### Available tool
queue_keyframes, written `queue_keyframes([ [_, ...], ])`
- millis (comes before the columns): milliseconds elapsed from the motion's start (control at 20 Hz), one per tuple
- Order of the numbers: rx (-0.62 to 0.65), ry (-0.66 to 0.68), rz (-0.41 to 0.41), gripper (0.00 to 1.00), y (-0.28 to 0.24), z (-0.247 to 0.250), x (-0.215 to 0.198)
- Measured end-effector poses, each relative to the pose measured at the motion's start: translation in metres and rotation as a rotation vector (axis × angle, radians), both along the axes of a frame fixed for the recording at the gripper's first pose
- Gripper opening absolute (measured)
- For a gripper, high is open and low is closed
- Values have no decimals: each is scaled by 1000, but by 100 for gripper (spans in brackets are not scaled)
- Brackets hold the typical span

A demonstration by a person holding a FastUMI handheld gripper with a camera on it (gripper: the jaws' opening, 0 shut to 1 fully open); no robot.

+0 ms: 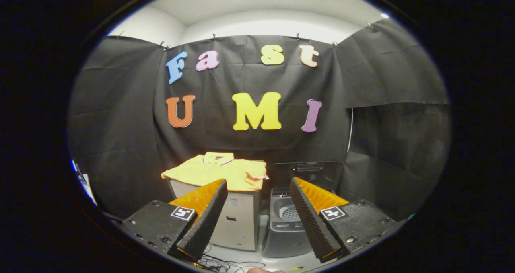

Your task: Put the clothes into the washing machine and then close the washing machine lid.

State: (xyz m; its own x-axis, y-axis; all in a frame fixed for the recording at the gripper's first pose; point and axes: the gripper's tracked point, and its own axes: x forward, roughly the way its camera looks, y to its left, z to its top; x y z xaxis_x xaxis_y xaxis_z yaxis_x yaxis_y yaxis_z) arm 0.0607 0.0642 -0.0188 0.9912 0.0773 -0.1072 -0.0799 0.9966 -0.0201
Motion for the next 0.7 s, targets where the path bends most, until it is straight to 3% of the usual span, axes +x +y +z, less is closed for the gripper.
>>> queue_keyframes([
  [350, 61, 60, 28, 99, 60, -2, 26],
  [700, -2, 70, 85, 98, 115, 11, 61],
])
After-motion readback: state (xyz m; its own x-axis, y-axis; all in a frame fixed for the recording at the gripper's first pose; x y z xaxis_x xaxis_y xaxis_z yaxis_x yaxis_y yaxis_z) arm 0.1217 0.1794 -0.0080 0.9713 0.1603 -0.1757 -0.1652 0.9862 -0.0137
